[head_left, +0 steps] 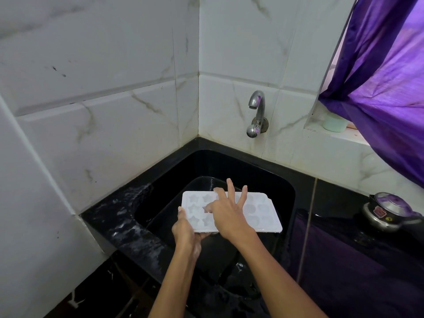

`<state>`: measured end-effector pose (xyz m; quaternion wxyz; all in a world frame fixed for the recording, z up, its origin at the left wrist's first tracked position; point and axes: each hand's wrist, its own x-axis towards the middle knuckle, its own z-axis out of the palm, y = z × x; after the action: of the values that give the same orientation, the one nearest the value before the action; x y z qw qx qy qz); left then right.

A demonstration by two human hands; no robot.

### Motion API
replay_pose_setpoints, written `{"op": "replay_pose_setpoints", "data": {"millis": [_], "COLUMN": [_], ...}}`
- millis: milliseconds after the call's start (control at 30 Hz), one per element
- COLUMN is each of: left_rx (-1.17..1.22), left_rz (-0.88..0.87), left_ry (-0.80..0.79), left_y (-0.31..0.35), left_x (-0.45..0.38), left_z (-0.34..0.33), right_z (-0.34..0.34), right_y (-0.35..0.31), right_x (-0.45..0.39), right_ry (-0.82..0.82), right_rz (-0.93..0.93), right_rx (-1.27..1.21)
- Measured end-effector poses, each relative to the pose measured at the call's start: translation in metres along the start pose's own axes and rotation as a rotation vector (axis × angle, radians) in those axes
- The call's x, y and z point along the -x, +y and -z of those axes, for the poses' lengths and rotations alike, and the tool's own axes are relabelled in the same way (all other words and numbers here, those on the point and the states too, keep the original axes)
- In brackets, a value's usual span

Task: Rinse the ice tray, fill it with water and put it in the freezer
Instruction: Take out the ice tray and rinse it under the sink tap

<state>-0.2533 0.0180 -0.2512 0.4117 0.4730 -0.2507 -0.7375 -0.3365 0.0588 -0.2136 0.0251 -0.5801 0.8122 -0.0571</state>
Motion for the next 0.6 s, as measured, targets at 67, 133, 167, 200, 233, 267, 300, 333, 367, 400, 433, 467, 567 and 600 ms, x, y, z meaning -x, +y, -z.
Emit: {"op": "replay_pose_setpoints", "data": {"millis": [67,133,167,200,233,267,300,333,367,400,433,467,567,600], "left_rx": [-0.004,-0.006,-0.004,0.001,0.007,0.012,0.014,0.013,0.01,0.008,0.007,0.006,0.013,0.019], "left_rz": [0.001,-0.001,-0.002,-0.003,-0.005,-0.005,-0.005,-0.005,-0.007,-0.008,-0.009,-0.01,-0.008,-0.007], "left_ry": [-0.003,-0.008,-0.008,-0.007,-0.006,-0.006,-0.006,-0.005,-0.005,-0.005,-0.007,-0.009,-0.006,-0.003], "left_y": [-0.0006,-0.0007,-0.0005,-0.0001,0.0003,0.0008,0.001,0.0009,0.0008,0.0007,0.0007,0.0006,0.0014,0.0018], "left_x": [-0.0009,-0.0005,-0.0001,0.0002,0.0003,0.0002,0.0001,-0.0002,-0.0004,-0.0005,-0.0006,-0.0005,-0.0011,-0.0012], "left_z": [0.0009,0.0006,0.0002,-0.0002,-0.0002,-0.0001,0.0003,0.0008,0.0014,0.0019,0.0021,0.002,0.0014,0.0013], "right_z": [0.0006,0.0016,0.0022,0.0027,0.0029,0.0025,0.0022,0.002,0.0021,0.0025,0.0035,0.0047,0.0066,0.0063], "right_y": [0.0,-0.0004,-0.0009,-0.0016,-0.0022,-0.0029,-0.0035,-0.004,-0.0043,-0.0046,-0.0046,-0.0049,-0.0071,-0.0085], "right_x": [-0.0002,-0.0014,-0.0019,-0.0023,-0.0026,-0.0031,-0.003,-0.0029,-0.0025,-0.0027,-0.0026,-0.0025,-0.0037,-0.0045], "right_ry": [-0.004,0.001,0.001,-0.003,-0.008,-0.013,-0.02,-0.025,-0.03,-0.033,-0.033,-0.027,0.024,0.04], "right_rz": [-0.002,-0.011,-0.015,-0.018,-0.019,-0.019,-0.019,-0.019,-0.02,-0.024,-0.029,-0.033,-0.024,-0.012], "right_rx": [-0.002,-0.006,-0.008,-0.008,-0.008,-0.011,-0.016,-0.021,-0.025,-0.028,-0.034,-0.038,-0.046,-0.056]}}
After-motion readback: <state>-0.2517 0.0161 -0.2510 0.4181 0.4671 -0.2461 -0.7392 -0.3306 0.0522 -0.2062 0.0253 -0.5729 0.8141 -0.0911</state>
